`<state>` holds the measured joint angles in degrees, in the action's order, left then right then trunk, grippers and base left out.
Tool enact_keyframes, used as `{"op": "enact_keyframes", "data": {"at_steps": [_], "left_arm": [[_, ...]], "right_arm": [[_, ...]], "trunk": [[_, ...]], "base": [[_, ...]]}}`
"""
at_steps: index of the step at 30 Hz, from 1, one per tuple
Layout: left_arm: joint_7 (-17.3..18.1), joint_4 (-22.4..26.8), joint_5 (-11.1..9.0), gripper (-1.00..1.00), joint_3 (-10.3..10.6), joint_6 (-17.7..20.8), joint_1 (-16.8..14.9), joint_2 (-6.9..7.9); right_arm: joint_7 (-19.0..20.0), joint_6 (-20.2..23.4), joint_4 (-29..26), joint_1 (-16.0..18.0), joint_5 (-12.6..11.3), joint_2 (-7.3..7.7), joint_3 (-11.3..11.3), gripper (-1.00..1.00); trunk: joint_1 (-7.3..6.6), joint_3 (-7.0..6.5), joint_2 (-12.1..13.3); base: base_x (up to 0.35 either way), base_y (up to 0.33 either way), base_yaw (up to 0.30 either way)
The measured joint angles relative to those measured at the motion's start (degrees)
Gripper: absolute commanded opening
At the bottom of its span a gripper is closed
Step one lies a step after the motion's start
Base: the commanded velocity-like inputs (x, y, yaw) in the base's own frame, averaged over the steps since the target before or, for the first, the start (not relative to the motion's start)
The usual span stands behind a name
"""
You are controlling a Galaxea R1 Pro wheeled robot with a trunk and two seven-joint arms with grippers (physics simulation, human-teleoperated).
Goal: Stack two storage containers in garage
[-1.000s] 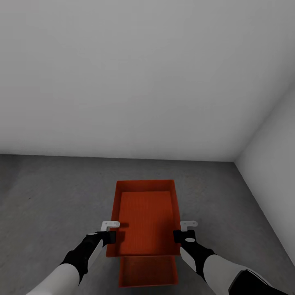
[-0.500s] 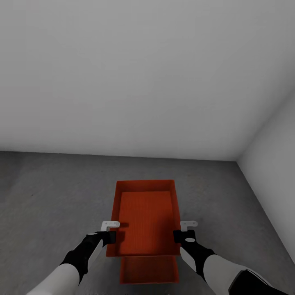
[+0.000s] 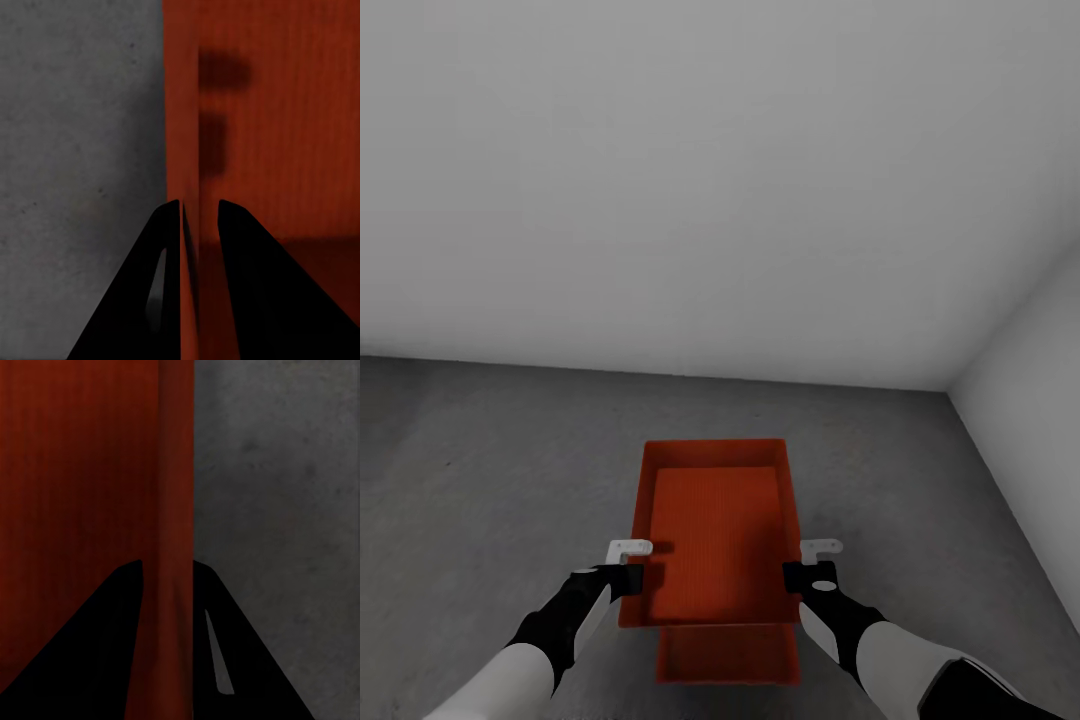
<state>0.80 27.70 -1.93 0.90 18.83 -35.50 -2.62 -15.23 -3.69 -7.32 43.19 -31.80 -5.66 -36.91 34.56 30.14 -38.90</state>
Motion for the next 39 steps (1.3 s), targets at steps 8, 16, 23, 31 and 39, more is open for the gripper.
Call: {"op": "enact_keyframes", "data": {"at_steps": [8,16,23,31,39], "left_arm": [[0.0,0.0,0.0,-1.0,0.0,-0.02,0.0,0.0],[0.0,0.0,0.0,-1.0,-0.01,-0.01,-0.01,0.0],[0.0,-0.01,0.0,-1.0,-0.01,0.0,0.0,0.0],[0.0,-0.01,0.0,-1.0,-0.01,0.0,-0.01,0.0],[0.0,-0.01,0.0,-1.0,-0.01,0.0,-0.01,0.0]], "right_arm": [[0.0,-0.03,0.0,0.0,0.0,0.0,0.0,-1.0],[-0.01,-0.03,0.0,0.0,0.0,0.0,0.0,-1.0],[-0.01,-0.01,0.0,0.0,-0.07,0.0,-0.06,-1.0],[-0.01,-0.01,0.0,0.0,-0.09,0.0,-0.07,-1.0],[-0.01,-0.01,0.0,0.0,-0.09,0.0,-0.07,-1.0]], "trunk": [[0.0,0.57,0.0],[0.0,0.68,-0.01],[0.0,1.09,0.0],[0.0,1.81,0.0],[0.0,2.51,0.0]], "base": [[0.0,0.0,0.067],[0.0,0.0,0.01],[0.0,0.0,0.0],[0.0,0.0,0.0],[0.0,0.0,0.0]]}}
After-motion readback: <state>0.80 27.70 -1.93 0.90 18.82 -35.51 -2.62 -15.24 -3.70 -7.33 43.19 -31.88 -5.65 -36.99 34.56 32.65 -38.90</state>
